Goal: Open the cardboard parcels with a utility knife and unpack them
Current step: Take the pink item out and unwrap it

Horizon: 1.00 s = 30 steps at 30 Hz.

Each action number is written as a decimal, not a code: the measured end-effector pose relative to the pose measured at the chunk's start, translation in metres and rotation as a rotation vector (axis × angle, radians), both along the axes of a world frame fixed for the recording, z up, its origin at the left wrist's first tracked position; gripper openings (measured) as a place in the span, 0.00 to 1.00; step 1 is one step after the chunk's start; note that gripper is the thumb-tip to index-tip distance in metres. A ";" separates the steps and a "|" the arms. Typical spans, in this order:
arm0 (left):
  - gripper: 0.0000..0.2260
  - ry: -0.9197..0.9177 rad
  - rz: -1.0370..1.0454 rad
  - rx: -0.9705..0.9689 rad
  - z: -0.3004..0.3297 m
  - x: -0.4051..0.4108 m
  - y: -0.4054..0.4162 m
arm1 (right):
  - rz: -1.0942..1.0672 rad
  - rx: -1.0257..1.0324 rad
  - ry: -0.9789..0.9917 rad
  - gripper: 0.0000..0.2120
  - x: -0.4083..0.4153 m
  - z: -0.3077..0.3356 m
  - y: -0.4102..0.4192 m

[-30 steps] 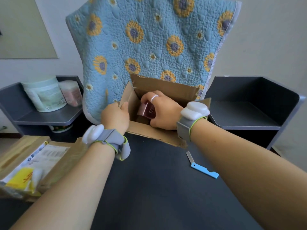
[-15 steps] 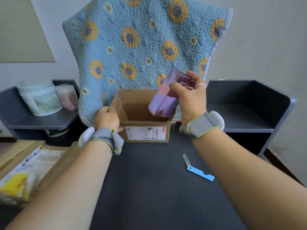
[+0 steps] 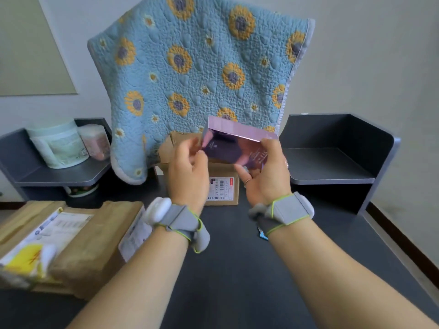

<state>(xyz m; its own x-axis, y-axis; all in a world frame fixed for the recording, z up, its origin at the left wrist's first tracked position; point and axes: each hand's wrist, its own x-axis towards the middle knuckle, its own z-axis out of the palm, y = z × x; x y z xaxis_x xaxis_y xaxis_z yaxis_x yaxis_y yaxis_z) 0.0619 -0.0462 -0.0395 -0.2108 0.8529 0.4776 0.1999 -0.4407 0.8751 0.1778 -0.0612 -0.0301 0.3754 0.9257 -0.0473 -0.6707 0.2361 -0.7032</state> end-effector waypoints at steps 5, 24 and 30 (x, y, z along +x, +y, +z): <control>0.33 -0.320 -0.275 -0.096 -0.022 0.026 -0.024 | 0.108 0.032 0.127 0.10 -0.002 -0.033 -0.028; 0.31 0.255 -0.073 0.017 -0.064 0.022 -0.047 | 0.134 0.011 -0.576 0.06 0.013 -0.072 -0.061; 0.34 0.444 -0.120 0.034 -0.067 0.019 -0.048 | 0.146 -0.006 -0.704 0.12 0.013 -0.071 -0.059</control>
<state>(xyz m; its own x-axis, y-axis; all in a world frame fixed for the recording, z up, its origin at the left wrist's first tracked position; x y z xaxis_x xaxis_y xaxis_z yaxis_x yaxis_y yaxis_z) 0.0805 -0.0943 -0.1061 0.1195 0.8411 0.5274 0.4982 -0.5103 0.7010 0.1905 -0.1200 -0.1009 0.1915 0.9691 0.1553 -0.0821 0.1735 -0.9814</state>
